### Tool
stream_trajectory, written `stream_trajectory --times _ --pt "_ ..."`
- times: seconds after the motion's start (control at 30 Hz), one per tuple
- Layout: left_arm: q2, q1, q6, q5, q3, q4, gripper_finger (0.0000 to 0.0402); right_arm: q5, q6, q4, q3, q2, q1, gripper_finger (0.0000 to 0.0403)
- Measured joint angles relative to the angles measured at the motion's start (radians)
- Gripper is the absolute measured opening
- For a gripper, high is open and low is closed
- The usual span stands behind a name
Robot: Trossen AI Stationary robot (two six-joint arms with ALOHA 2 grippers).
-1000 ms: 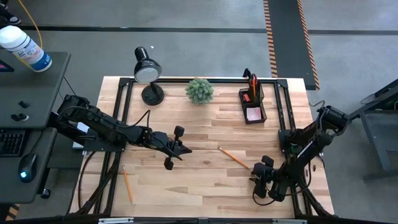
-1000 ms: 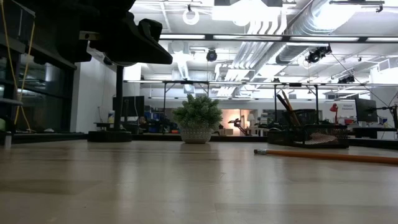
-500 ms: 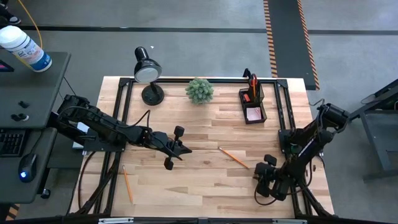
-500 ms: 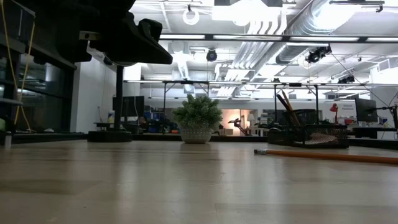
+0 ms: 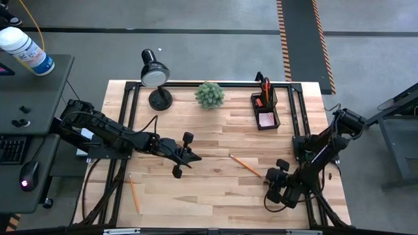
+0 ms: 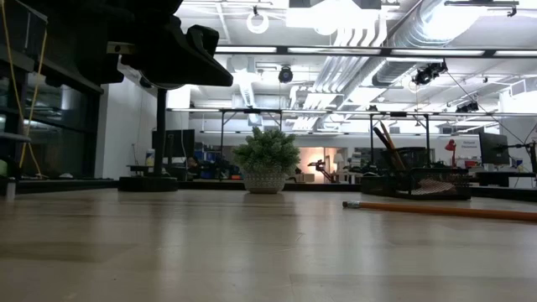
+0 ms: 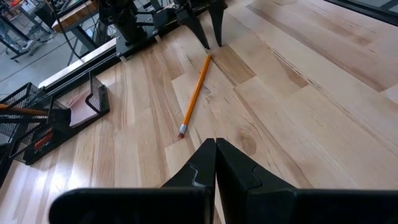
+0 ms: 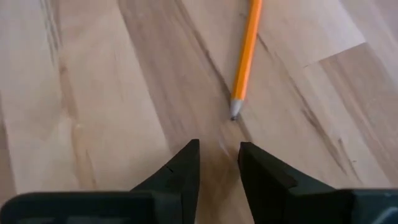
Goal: Pick and place office supplies into organizer
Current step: Put the right pencil into the desk organizer
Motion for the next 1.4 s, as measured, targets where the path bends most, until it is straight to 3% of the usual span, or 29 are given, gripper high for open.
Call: stream_trajectory --times 0.23,0.77,1.0,1.17,1.4 --pt "0.0 0.0 0.0 0.0 0.0 0.0 0.0001 0.034 -0.032 0.009 -0.003 0.001 -0.03 0.0123" --pt "0.0 0.0 0.0 0.0 0.0 0.0 0.0001 0.066 -0.086 0.079 -0.004 0.035 -0.091 0.0112" --pt "0.0 0.0 0.0 0.0 0.0 0.0 0.0001 0.14 -0.084 0.221 0.001 0.145 -0.096 0.0086" --pt "0.0 0.0 0.0 0.0 0.0 0.0 0.0001 0.164 -0.14 0.278 -0.002 0.158 -0.096 0.0018" --pt "0.0 0.0 0.0 0.0 0.0 0.005 0.0001 0.222 -0.228 0.345 -0.006 0.166 -0.098 0.0009"
